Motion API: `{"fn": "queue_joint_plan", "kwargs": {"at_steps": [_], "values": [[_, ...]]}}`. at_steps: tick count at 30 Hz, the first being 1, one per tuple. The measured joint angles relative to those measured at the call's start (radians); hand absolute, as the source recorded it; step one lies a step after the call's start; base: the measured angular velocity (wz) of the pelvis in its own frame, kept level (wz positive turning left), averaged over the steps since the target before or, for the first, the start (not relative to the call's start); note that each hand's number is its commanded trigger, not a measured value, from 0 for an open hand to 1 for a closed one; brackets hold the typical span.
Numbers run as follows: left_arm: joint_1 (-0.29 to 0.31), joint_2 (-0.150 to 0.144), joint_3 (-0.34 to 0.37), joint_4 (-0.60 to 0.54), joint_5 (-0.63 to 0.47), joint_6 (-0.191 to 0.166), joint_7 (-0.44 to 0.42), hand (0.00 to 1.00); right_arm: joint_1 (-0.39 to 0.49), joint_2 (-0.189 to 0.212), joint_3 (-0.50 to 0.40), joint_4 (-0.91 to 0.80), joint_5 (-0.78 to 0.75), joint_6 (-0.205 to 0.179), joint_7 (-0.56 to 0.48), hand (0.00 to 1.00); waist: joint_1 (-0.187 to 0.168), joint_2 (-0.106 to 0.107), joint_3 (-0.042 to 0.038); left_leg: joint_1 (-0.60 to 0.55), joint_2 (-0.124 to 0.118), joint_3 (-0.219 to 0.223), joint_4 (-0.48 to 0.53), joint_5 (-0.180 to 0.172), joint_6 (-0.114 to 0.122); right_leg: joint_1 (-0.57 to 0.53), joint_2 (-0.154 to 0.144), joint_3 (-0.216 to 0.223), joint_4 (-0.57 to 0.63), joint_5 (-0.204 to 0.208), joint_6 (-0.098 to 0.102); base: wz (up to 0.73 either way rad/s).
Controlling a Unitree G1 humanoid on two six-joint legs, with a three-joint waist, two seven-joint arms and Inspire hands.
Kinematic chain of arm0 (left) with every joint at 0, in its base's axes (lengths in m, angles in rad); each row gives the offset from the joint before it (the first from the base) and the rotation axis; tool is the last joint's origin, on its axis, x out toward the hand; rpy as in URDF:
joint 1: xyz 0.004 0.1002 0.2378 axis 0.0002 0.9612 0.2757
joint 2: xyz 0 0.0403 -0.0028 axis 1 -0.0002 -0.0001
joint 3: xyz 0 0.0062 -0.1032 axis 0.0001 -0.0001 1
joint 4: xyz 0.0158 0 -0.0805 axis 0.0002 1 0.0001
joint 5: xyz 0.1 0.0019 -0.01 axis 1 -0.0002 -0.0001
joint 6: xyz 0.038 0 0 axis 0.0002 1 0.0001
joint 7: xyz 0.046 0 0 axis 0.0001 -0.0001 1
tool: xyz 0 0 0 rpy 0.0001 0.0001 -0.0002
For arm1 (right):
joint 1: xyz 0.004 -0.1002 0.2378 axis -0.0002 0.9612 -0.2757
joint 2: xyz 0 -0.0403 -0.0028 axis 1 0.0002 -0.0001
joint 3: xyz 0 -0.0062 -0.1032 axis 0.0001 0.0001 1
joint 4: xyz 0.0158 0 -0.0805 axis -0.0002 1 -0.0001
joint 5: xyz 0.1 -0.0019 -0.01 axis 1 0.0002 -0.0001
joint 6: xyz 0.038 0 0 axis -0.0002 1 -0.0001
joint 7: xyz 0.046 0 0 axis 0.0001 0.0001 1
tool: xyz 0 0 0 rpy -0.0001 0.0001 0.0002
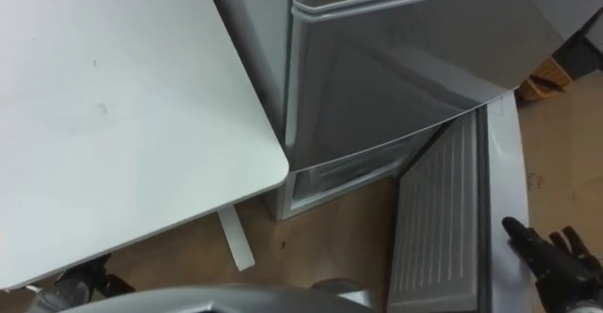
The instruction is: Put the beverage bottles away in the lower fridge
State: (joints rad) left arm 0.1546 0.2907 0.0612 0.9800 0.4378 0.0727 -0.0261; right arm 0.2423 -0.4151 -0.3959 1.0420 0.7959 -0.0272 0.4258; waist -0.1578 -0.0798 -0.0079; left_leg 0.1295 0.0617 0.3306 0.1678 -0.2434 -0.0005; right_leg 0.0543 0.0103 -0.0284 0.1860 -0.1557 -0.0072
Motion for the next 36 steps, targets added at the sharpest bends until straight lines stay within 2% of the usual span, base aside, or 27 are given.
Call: {"fn": "queue_joint_plan", "kwargs": {"at_steps": [4,8,10,12,14,15,18,19,20,21,22,27,32,36], "values": [[-0.013,-0.004,-0.036,0.046,-0.014,-0.001,0.014,0.0,0.001,0.034,0.055,-0.002,0.051,-0.017,0.019,0.0,0.005,0.0,0.0001,0.0,0.0,0.0,0.001,0.0,0.0,-0.001,0.001,-0.001,0.0,0.001,0.0,0.0],[-0.014,-0.023,-0.052,0.043,-0.013,-0.002,0.025,0.0,0.008,0.092,0.123,-0.04,0.104,-0.025,0.024,0.0,0.029,0.005,0.0002,-0.004,0.002,-0.001,0.0,0.0,0.0,-0.005,0.001,-0.002,-0.001,0.002,-0.001,-0.01],[-0.014,-0.043,-0.056,0.039,-0.014,-0.002,0.038,0.0,0.007,0.13,0.153,-0.052,0.183,-0.025,0.025,0.0,0.032,0.015,0.0003,-0.009,0.0,-0.008,0.0,0.0,0.0,-0.006,0.0,-0.007,-0.003,0.002,-0.001,0.1],[-0.016,-0.074,-0.069,0.04,-0.014,-0.001,0.044,0.0,-0.004,0.172,0.21,-0.065,0.262,-0.022,0.039,0.0,0.041,0.043,0.001,-0.017,-0.001,-0.009,0.0,0.0,0.0,-0.007,0.0,-0.008,-0.005,0.004,0.0,0.0],[-0.022,-0.096,-0.076,0.04,-0.014,-0.002,0.044,0.0,-0.009,0.19,0.274,-0.065,0.285,-0.016,0.047,0.0,0.063,0.063,0.0004,-0.015,-0.004,-0.007,0.0,0.0,0.0,-0.009,0.0,-0.009,-0.004,0.004,0.001,-0.06],[-0.031,-0.109,-0.077,0.041,-0.014,-0.002,0.045,0.0,-0.017,0.21,0.319,-0.064,0.284,-0.013,0.05,0.0,0.079,0.068,0.0035,-0.017,-0.005,-0.008,0.0,0.001,0.0,-0.014,0.001,-0.012,-0.003,0.004,0.001,0.0],[-0.041,-0.131,-0.113,0.041,-0.029,-0.009,0.054,0.0,-0.046,0.25,0.476,-0.073,0.281,0.018,0.065,0.0,0.103,0.075,0.005,-0.026,-0.005,-0.019,0.002,0.001,-0.001,-0.019,0.0,-0.034,-0.003,0.004,0.001,0.08],[-0.046,-0.135,-0.119,0.041,-0.038,-0.009,0.056,0.0,-0.05,0.257,0.505,-0.08,0.281,0.025,0.07,0.0,0.11,0.076,0.0052,-0.03,-0.005,-0.021,0.002,0.001,-0.001,-0.02,-0.001,-0.037,-0.003,0.004,0.001,0.16],[-0.058,-0.139,-0.14,0.042,-0.052,-0.01,0.061,0.0,-0.061,0.264,0.559,-0.096,0.28,0.041,0.086,0.0,0.116,0.081,0.0074,-0.036,-0.005,-0.031,0.005,0.002,0.0,-0.021,-0.004,-0.046,-0.006,0.004,0.001,0.2],[-0.066,-0.142,-0.156,0.044,-0.057,-0.011,0.06,0.0,-0.072,0.264,0.6,-0.121,0.276,0.054,0.096,0.0,0.128,0.085,0.0063,-0.041,-0.006,-0.036,0.005,0.004,0.003,-0.021,-0.008,-0.055,-0.008,0.004,0.001,0.18],[-0.067,-0.143,-0.159,0.042,-0.061,-0.012,0.06,0.0,-0.078,0.264,0.614,-0.135,0.274,0.058,0.101,0.0,0.134,0.086,0.0059,-0.042,-0.006,-0.036,0.005,0.004,0.003,-0.021,-0.008,-0.055,-0.01,0.004,0.001,0.13],[-0.069,-0.124,-0.16,0.028,-0.109,-0.014,0.056,0.0,-0.069,0.239,0.639,-0.202,0.274,0.085,0.079,0.0,0.155,0.073,0.013,-0.051,-0.006,-0.042,0.01,0.005,0.003,-0.021,-0.007,-0.059,-0.014,0.004,0.0,-0.01],[-0.071,-0.127,-0.163,0.033,-0.13,-0.013,0.069,0.0,-0.073,0.236,0.642,-0.188,0.267,0.083,0.073,0.0,0.165,0.071,0.0144,-0.052,-0.006,-0.048,0.008,0.005,0.003,-0.02,-0.007,-0.064,-0.015,0.004,0.0,0.02],[-0.069,-0.134,-0.163,0.034,-0.13,-0.009,0.092,0.0,-0.087,0.233,0.642,-0.155,0.269,0.087,0.068,0.0,0.164,0.072,0.0141,-0.059,-0.008,-0.064,0.003,0.007,0.001,-0.02,-0.008,-0.085,-0.016,0.004,0.0,0.11]]}}
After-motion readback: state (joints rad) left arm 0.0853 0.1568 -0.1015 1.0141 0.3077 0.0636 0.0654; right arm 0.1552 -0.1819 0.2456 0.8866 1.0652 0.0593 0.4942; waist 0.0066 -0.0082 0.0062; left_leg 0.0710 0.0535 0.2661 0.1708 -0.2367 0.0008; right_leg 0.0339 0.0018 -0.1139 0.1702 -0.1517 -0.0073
